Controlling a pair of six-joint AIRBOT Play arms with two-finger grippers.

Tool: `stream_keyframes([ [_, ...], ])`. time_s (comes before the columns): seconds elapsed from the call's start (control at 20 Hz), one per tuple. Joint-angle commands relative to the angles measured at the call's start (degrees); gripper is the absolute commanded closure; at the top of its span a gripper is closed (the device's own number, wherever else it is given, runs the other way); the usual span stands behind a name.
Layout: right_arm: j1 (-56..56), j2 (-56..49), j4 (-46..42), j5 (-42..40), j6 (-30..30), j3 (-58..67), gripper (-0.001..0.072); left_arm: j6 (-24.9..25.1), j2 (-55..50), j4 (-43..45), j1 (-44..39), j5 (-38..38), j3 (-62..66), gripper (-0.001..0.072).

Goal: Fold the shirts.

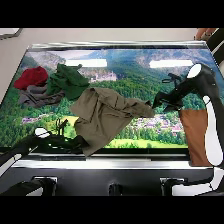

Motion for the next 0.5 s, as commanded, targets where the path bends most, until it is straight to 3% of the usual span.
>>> stream_keyframes([
  [0.0, 1.4, -0.1, 1.1, -2.1, -1.6, -4.0, 0.0003, -1.5, -2.0, -1.6, -3.1, 5.9, -0.8, 0.0371],
  [0.1, 3.0, -0.1, 1.1, -5.6, -2.0, -7.1, 0.0003, -1.4, -2.4, -1.9, -3.1, 6.6, -0.8, 0.0668],
  [0.3, 4.5, -0.4, 0.0, -15.1, 3.1, -9.0, 0.0039, 1.3, -1.1, -1.3, -3.0, 6.0, 0.3, 0.0680],
  [0.35, 4.5, -0.6, 0.7, -16.4, 4.8, -9.0, 0.0157, 1.3, -0.3, -0.1, -3.0, 6.0, 0.8, 0.0681],
  [0.4, 4.5, -0.7, 1.5, -16.9, 6.3, -9.0, 0.0361, 1.3, 0.7, 1.8, -3.0, 6.0, 1.3, 0.0681],
  [0.45, 4.5, -0.7, 2.7, -18.1, 6.5, -9.0, 0.0665, 1.1, 1.9, 4.0, -3.0, 5.6, 1.9, 0.0681],
])
